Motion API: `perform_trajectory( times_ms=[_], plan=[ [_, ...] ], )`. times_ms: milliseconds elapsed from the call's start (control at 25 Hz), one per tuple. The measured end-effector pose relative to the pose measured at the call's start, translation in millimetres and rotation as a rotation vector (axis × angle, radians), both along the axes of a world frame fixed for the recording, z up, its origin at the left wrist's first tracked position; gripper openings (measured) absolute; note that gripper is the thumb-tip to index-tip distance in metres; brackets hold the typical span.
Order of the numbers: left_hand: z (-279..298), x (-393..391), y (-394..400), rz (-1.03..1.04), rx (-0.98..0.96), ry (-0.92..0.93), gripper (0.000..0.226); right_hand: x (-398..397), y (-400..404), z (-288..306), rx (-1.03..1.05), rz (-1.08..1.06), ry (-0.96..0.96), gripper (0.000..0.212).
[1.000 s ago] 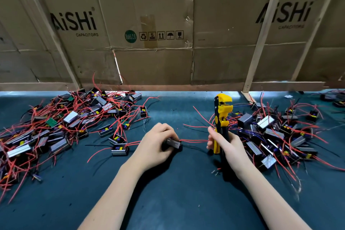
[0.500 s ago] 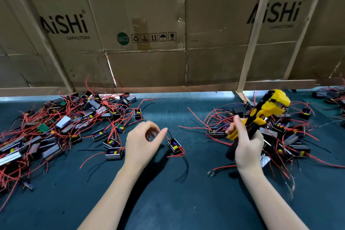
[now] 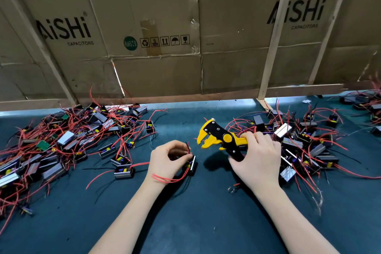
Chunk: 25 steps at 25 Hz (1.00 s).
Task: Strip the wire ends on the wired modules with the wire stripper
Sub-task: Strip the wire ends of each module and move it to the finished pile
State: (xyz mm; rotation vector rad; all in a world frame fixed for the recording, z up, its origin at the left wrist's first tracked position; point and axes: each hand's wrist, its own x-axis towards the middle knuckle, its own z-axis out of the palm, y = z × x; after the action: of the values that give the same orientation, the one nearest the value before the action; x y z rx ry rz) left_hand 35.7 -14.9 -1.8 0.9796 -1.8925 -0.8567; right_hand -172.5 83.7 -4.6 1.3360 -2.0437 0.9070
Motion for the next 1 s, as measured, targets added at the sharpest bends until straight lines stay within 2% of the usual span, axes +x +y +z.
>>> perform_trajectory(
  times_ms=[240,440,680,840,1000],
  plan=[
    [-1.0,2.1,-0.6,-0.008,-0.048,-0.055,0.017,-0.8,-1.0,-4.0,0.088,-0.016,0.000,0.050],
    [-3.6,1.5,-3.7,-0.046,0.055,-0.016,0.020,0.3,-2.3,-6.0,0.105,-0.023,0.015,0.048],
    [-3.5,4.7,-7.6,-0.117,0.071,-0.019,0.024,-2.4,-3.2,-7.4,0.145,-0.046,-0.031,0.046],
    [-4.3,5.3,-7.2,-0.136,0.065,-0.019,0.013,-2.2,-4.1,-7.1,0.159,-0.050,-0.049,0.047],
    [-4.2,2.8,-5.6,-0.130,0.093,0.030,0.011,-2.5,-4.0,-7.3,0.156,-0.081,-0.027,0.050]
  ],
)
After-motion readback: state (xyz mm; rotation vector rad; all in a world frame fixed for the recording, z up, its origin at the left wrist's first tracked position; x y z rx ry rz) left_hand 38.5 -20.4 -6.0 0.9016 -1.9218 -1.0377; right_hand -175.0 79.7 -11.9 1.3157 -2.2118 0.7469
